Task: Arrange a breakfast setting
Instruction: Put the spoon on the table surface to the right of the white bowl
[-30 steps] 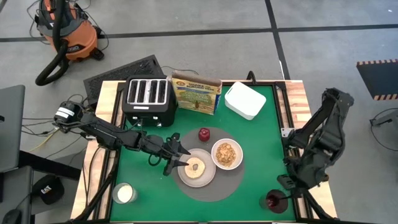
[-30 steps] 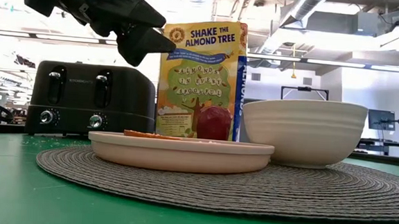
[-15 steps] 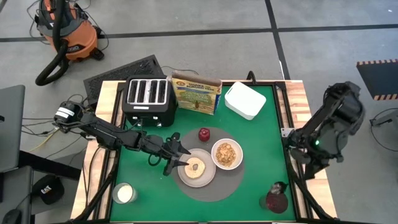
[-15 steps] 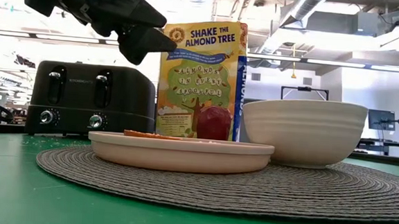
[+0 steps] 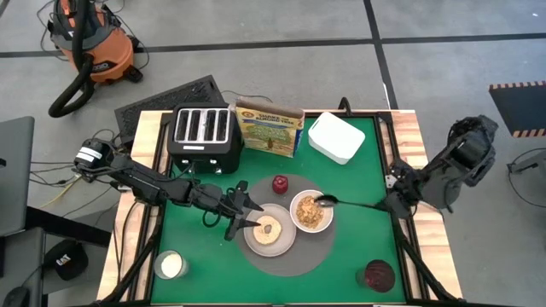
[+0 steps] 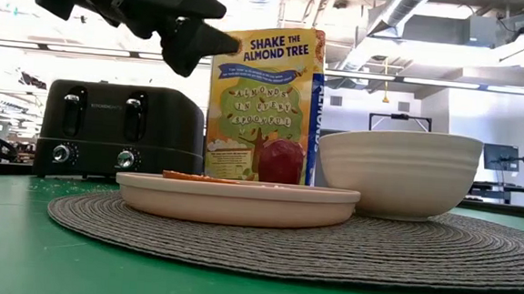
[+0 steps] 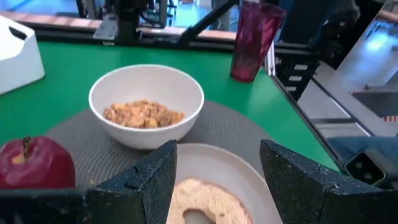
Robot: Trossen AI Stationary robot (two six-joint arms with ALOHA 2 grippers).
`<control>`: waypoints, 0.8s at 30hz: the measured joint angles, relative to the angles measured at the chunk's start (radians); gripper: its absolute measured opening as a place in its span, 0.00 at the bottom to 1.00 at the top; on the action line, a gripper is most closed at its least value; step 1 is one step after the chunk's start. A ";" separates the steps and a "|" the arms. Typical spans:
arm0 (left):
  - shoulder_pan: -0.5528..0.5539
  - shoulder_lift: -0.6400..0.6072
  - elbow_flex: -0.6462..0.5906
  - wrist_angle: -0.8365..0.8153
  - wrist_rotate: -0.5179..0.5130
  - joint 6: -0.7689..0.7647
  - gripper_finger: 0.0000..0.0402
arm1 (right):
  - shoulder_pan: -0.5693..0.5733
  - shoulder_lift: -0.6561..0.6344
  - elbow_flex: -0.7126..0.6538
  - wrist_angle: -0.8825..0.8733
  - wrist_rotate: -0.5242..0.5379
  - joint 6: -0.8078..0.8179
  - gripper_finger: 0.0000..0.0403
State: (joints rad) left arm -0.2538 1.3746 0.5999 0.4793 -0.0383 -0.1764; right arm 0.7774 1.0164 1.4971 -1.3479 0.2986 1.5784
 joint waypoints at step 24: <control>0.000 0.000 0.000 0.055 -0.005 -0.049 0.53 | -0.124 0.003 -0.400 -0.016 0.260 0.107 0.09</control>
State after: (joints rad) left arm -0.2539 1.3746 0.5999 0.5341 -0.0429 -0.2253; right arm 0.6537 1.0199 1.0973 -1.3639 0.5583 1.6855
